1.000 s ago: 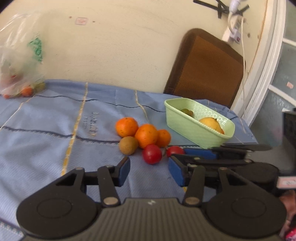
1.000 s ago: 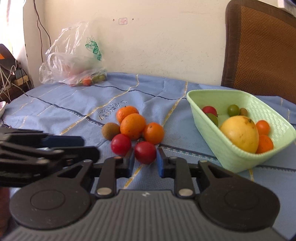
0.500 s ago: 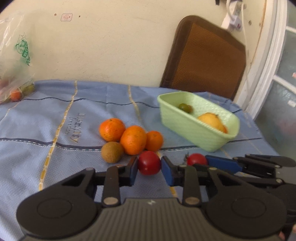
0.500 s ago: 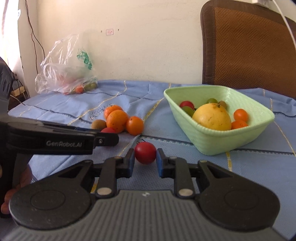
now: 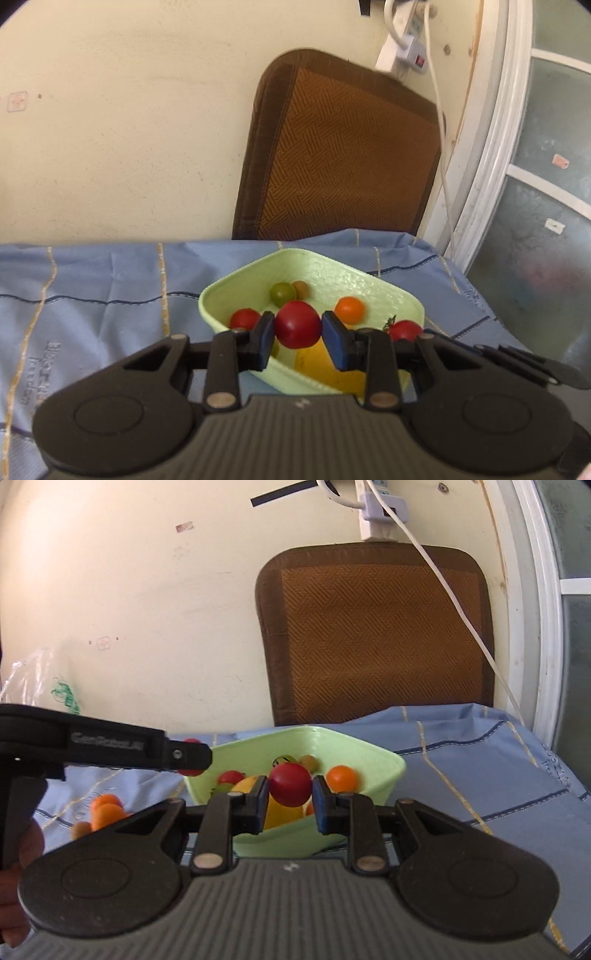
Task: Organize fruits
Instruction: 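Carry both red tomatoes over the green basket and open both grippers, then grasp the brown kiwi with the left gripper while the right grasps a tangerine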
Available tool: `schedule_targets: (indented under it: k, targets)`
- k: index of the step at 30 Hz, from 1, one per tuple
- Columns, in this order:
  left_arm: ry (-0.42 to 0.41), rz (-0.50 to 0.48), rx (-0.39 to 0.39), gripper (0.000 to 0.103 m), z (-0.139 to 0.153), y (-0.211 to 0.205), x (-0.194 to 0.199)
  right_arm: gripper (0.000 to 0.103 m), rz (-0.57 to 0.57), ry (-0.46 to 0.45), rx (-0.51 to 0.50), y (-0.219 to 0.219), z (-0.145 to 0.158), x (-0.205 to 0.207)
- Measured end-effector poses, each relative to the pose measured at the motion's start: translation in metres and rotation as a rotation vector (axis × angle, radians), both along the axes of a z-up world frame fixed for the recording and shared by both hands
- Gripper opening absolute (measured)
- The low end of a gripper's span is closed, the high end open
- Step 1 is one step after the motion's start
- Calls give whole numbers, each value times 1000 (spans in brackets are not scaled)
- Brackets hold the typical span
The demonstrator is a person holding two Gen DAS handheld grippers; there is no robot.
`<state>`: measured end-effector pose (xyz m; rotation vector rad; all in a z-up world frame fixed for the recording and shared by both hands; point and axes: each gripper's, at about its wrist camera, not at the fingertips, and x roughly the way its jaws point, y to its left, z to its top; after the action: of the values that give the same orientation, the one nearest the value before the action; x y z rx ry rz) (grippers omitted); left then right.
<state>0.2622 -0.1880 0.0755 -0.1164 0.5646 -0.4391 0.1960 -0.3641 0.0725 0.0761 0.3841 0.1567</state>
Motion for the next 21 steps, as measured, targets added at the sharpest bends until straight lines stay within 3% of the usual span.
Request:
schedule_targets:
  k: [5, 10, 16, 19, 21]
  targets:
    - [31, 5, 17, 33, -8, -9, 14, 31, -14, 13, -25, 2, -4, 6]
    - [13, 17, -27, 34, 4, 6, 5, 43, -32, -36, -35, 1, -2, -1]
    - [-74, 157, -123, 34, 31, 95, -45, 43, -9, -114, 29, -3, 6, -20]
    - [-73, 267, -83, 34, 24, 135, -70, 43, 61, -134, 60, 3, 9, -27]
    - [-38, 287, -58, 34, 11, 148, -78, 43, 155, -76, 98, 13, 7, -23]
